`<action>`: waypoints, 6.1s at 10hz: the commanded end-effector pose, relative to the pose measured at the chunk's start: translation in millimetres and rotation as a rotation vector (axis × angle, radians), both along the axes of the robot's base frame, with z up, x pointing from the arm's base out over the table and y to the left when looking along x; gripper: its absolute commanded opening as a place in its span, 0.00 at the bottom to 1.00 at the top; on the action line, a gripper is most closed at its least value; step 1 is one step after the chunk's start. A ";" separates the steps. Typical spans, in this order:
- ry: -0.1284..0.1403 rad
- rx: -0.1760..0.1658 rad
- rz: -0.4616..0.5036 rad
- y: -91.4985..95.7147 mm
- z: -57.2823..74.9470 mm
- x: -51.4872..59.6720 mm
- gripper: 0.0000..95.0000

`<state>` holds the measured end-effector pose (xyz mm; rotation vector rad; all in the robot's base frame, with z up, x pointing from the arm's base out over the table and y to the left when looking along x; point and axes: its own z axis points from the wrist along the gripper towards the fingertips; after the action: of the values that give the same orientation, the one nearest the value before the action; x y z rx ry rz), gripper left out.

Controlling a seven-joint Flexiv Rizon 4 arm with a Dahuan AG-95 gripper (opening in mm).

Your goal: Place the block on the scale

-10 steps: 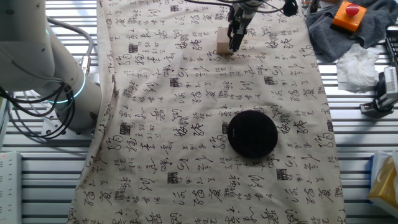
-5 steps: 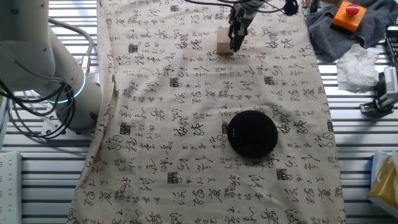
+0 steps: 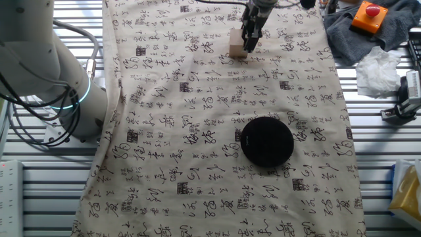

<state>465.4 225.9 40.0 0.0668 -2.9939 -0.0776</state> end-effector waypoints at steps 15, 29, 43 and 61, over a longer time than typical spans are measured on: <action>-0.012 -0.003 0.245 -93.5 67.5 29.6 0.00; -0.025 -0.012 0.311 -122.8 52.1 41.7 0.00; -0.044 -0.037 0.247 -122.8 52.1 41.7 0.00; -0.051 -0.021 0.335 -234.1 54.7 83.4 0.00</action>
<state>549.1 -4.8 92.5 0.5621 -2.9868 -0.0043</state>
